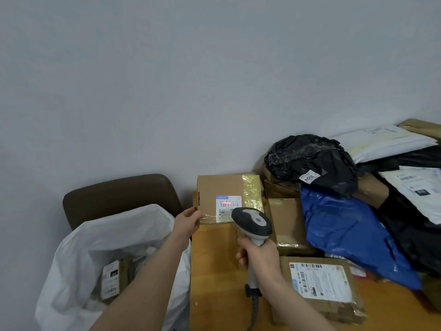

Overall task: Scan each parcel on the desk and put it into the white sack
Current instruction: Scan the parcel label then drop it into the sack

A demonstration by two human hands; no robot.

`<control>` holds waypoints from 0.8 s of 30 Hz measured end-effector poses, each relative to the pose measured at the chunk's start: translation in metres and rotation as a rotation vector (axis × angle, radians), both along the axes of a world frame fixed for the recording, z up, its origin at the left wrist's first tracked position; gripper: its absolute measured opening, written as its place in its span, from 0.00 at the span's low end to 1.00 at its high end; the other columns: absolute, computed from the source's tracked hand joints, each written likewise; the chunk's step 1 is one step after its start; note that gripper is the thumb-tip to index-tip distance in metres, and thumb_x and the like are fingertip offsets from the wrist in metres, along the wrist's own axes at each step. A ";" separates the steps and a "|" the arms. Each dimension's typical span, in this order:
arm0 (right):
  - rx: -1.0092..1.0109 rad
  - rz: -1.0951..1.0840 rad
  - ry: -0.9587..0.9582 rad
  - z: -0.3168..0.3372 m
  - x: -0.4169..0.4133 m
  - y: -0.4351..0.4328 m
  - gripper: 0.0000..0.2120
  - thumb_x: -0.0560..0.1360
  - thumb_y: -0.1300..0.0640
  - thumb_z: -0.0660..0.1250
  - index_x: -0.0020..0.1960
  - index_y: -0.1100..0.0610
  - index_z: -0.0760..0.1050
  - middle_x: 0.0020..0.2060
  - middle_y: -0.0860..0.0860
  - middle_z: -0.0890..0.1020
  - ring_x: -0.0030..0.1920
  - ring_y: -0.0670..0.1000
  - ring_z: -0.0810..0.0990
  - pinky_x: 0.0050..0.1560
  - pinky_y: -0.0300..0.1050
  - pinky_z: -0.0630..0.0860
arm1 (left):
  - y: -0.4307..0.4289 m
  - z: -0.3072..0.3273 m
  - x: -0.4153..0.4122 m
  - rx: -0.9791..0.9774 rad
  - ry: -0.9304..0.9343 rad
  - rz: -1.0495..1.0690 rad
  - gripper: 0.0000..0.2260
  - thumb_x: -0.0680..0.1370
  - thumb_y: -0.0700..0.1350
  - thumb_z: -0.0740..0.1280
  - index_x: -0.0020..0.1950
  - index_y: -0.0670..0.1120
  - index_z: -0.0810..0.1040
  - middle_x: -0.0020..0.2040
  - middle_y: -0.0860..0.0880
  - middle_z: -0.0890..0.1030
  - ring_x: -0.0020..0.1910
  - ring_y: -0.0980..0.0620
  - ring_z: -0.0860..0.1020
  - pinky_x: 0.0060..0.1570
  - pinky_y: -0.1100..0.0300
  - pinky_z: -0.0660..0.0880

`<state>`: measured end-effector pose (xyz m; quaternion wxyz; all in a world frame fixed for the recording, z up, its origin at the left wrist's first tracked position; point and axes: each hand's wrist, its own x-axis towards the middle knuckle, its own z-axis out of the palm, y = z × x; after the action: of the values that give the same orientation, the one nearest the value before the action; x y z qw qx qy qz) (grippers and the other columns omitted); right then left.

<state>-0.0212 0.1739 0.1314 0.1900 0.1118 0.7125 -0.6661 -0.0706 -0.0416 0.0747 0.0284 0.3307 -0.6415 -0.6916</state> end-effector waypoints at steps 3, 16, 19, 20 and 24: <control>0.011 0.007 -0.008 0.001 0.006 0.005 0.10 0.74 0.62 0.68 0.35 0.63 0.78 0.25 0.54 0.80 0.24 0.47 0.76 0.31 0.39 0.75 | 0.007 -0.001 0.004 -0.020 -0.003 0.024 0.22 0.77 0.41 0.67 0.70 0.42 0.69 0.58 0.45 0.79 0.52 0.51 0.79 0.43 0.63 0.78; 0.049 0.062 -0.014 0.007 0.015 0.008 0.11 0.74 0.64 0.67 0.32 0.63 0.76 0.22 0.51 0.77 0.21 0.44 0.73 0.26 0.35 0.71 | 0.006 -0.008 0.007 -0.080 -0.024 0.043 0.22 0.78 0.42 0.67 0.71 0.43 0.68 0.62 0.44 0.77 0.59 0.47 0.77 0.55 0.56 0.77; 0.039 0.066 -0.018 0.008 0.016 0.007 0.10 0.73 0.64 0.67 0.33 0.63 0.76 0.22 0.52 0.77 0.21 0.45 0.73 0.27 0.35 0.72 | 0.006 -0.007 0.008 -0.078 -0.021 0.055 0.22 0.78 0.40 0.66 0.71 0.42 0.68 0.61 0.43 0.77 0.59 0.47 0.76 0.54 0.57 0.77; 0.035 0.068 -0.020 0.008 0.016 0.007 0.09 0.73 0.64 0.67 0.34 0.63 0.76 0.23 0.52 0.77 0.22 0.45 0.73 0.27 0.36 0.72 | 0.006 -0.007 0.009 -0.082 -0.019 0.057 0.22 0.78 0.40 0.66 0.71 0.42 0.68 0.61 0.43 0.77 0.59 0.47 0.76 0.53 0.57 0.76; 0.020 0.074 -0.024 0.010 0.017 0.005 0.09 0.73 0.65 0.67 0.34 0.64 0.76 0.23 0.52 0.77 0.21 0.45 0.73 0.27 0.37 0.72 | 0.005 -0.007 0.011 -0.105 -0.024 0.063 0.22 0.78 0.41 0.66 0.72 0.42 0.68 0.63 0.43 0.76 0.60 0.46 0.75 0.55 0.55 0.76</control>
<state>-0.0044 0.1788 0.1411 0.2220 0.0950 0.7204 -0.6501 -0.0598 -0.0369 0.0676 0.0598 0.3569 -0.6664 -0.6518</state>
